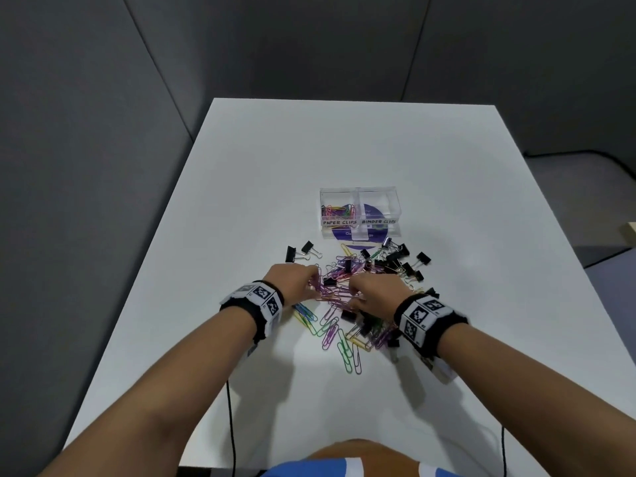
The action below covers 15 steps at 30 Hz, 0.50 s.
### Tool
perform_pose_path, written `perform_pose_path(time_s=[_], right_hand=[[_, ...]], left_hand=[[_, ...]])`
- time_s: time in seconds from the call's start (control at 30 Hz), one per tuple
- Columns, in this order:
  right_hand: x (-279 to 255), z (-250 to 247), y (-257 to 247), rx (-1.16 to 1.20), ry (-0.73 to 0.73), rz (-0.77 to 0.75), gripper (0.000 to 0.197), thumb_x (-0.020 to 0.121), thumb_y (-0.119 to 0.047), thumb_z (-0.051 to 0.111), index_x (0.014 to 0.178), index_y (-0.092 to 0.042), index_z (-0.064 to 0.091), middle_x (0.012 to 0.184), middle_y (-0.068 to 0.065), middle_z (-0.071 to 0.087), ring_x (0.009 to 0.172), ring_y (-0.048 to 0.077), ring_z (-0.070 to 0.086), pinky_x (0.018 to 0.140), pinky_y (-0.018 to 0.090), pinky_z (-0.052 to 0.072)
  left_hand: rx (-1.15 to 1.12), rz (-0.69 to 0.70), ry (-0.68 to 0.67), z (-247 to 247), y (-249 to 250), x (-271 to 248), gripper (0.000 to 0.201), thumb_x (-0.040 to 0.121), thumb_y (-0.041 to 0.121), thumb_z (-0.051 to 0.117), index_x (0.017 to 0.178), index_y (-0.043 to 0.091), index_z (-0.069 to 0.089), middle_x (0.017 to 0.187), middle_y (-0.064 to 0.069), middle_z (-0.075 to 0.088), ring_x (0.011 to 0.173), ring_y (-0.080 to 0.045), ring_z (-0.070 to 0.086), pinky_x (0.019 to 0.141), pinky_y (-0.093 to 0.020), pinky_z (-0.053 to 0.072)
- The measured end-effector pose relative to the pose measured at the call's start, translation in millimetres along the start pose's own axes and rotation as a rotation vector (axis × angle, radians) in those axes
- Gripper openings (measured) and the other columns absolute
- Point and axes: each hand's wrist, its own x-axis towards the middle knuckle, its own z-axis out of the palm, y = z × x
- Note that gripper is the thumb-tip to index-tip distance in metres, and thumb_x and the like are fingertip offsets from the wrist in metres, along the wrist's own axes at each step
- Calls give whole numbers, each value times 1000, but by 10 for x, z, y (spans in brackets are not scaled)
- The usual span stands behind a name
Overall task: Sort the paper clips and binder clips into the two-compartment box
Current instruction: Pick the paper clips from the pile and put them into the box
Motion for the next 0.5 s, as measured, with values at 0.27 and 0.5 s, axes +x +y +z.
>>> perform_pose_path(time_s=[0.27,0.5], right_hand=[[100,90,-85,11,-29,65,23,93,-30,52,106,-12,54,107,5,65,97,24,62,77,33,48],[68,54,51,42,-47,70,23,96,-28,48,110,-13,58,113,6,62,100,24,61,77,34,50]], left_hand=[[18,52,-21,83,211,45,29,93,37,50,113,17,55,111,-4,66,104,-24,62,80,-32,47],[7,52,-5,54,74,40,28,96,36,46,114,17,58,114,-3,66,106,-24,61,83,-32,48]])
